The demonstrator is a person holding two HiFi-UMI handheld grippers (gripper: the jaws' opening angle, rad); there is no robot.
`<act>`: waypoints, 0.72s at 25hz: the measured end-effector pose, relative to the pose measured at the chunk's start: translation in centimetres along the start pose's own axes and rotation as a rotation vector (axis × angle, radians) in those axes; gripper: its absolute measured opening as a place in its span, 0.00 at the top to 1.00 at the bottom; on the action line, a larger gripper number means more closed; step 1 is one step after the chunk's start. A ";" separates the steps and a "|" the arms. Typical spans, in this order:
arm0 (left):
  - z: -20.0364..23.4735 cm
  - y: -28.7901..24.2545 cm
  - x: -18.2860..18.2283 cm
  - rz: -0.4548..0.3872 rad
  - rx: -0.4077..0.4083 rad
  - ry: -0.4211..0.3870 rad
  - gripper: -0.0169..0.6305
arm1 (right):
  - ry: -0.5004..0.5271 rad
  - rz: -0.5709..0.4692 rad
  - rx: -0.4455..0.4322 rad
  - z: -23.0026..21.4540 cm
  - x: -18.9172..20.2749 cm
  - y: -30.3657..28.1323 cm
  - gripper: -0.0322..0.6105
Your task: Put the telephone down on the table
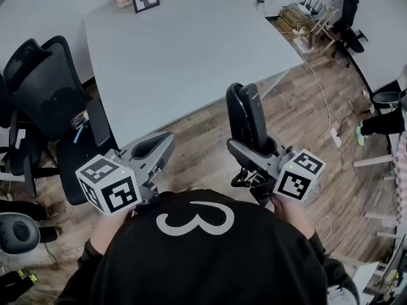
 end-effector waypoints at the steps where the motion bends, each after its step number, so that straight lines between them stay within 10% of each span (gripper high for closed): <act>1: 0.2 -0.2 -0.1 -0.002 -0.008 0.002 0.96 | -0.002 0.002 0.000 -0.4 -0.1 -0.3 0.50; 18: 11.3 -3.3 -8.7 0.028 -0.022 0.070 0.96 | -0.054 0.068 0.035 -5.5 -4.0 -12.4 0.50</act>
Point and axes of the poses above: the fingertips, and each gripper's own axes: y backward along the fingers, z to its left, x out of its underside, the point moved 9 cm from there along y, backward along the fingers, and after that the axes turned 8 degrees about y, right-handed, at the moved point
